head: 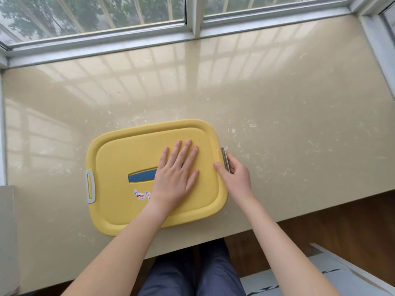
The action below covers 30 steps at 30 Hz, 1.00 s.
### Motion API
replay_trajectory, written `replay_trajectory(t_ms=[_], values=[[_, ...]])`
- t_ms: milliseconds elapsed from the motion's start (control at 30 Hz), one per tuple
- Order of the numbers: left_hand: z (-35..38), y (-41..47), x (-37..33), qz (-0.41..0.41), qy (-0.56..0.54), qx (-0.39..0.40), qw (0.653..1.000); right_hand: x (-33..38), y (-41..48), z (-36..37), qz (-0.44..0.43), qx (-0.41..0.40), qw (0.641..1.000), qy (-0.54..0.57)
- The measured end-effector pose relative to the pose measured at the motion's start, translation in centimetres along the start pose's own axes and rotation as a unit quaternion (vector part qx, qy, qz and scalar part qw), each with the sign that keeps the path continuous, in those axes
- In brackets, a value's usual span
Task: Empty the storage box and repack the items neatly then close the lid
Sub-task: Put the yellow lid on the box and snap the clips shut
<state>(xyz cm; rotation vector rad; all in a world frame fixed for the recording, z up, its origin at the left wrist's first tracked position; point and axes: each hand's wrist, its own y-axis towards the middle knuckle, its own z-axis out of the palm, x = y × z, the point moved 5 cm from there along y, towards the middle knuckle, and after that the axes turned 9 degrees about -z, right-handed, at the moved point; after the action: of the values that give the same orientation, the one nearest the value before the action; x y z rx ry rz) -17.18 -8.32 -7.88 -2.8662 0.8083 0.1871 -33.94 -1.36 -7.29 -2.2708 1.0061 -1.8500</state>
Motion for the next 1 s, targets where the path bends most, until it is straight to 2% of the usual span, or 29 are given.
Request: replay_trajectory(t_ms=[133,300,500,767,1000], values=[[0.0,0.0,0.0,-0.001,-0.002,0.000,1.000,0.3,-0.2,-0.1,-0.008,-0.061,0.998,0.028],[-0.1,0.0,0.0,-0.005,-0.002,0.009,1.000,0.9,-0.6,0.3,-0.021,-0.095,0.995,-0.002],[-0.1,0.0,0.0,-0.007,-0.007,0.005,1.000,1.2,-0.3,0.4,-0.044,-0.030,0.993,-0.104],[-0.1,0.0,0.0,-0.007,-0.009,-0.002,1.000,1.2,-0.8,1.3,-0.076,-0.034,0.973,-0.214],[0.0,0.1,0.0,-0.009,-0.008,0.001,1.000,1.3,-1.4,1.8,-0.105,-0.050,0.961,-0.252]])
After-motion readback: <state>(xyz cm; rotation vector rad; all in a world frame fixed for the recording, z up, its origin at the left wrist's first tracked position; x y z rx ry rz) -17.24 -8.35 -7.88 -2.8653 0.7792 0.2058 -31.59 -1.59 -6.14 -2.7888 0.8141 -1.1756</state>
